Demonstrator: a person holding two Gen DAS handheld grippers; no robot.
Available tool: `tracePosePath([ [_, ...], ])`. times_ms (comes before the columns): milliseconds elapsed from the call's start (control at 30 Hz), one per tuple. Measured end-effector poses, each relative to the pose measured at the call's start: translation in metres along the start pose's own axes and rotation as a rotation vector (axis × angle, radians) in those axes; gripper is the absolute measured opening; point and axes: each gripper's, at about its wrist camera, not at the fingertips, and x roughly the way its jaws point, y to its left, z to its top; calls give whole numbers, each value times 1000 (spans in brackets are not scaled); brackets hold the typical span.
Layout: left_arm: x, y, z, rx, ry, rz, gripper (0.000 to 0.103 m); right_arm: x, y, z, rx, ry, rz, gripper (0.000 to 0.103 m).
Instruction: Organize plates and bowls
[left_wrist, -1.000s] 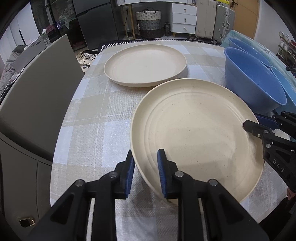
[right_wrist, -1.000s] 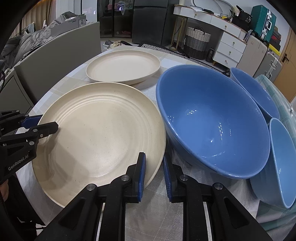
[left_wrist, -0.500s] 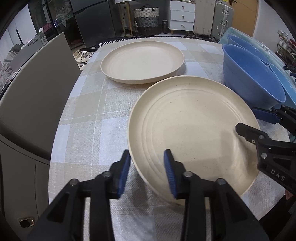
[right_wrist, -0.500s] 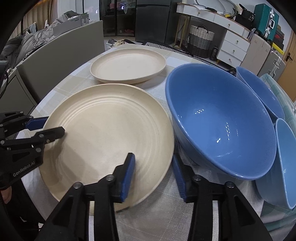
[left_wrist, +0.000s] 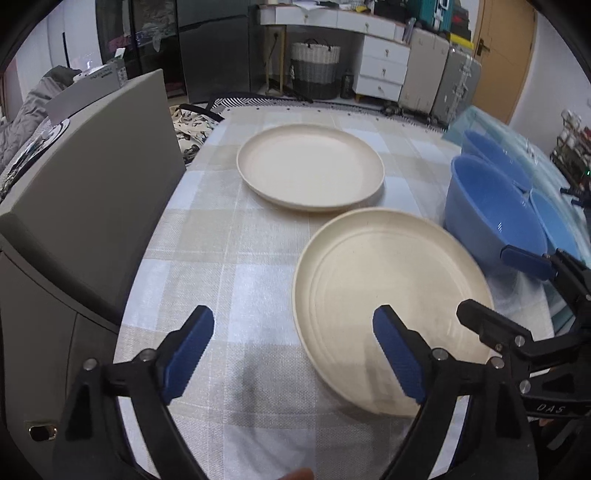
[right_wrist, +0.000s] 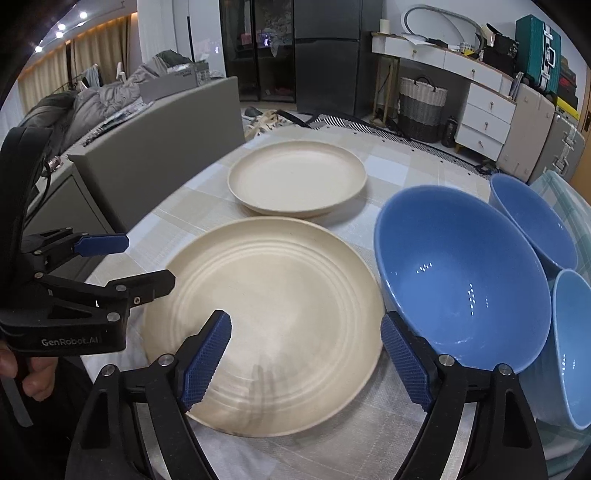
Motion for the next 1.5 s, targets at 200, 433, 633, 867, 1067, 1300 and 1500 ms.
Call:
tracePosePath([
  [200, -12, 11, 7, -42, -54, -12, 103, -27, -1, 18, 22, -99, 17, 100],
  [433, -23, 24, 21, -72, -101, -6, 103, -47, -11, 42, 51, -160, 9, 102],
  [633, -30, 32, 41, -79, -124, 10, 103, -45, -25, 58, 89, -154, 14, 102],
  [867, -26, 38, 61, -93, -128, 24, 103, -31, -27, 77, 85, -126, 24, 102],
  [1067, -20, 41, 84, -97, -130, 34, 103, -20, -32, 96, 83, -100, 33, 102],
  [1300, 1, 47, 113, -112, -147, 43, 103, -7, -53, 126, 126, -84, 44, 102],
  [1500, 21, 49, 134, -135, -122, 26, 103, 8, -62, 146, 131, -67, 32, 102],
])
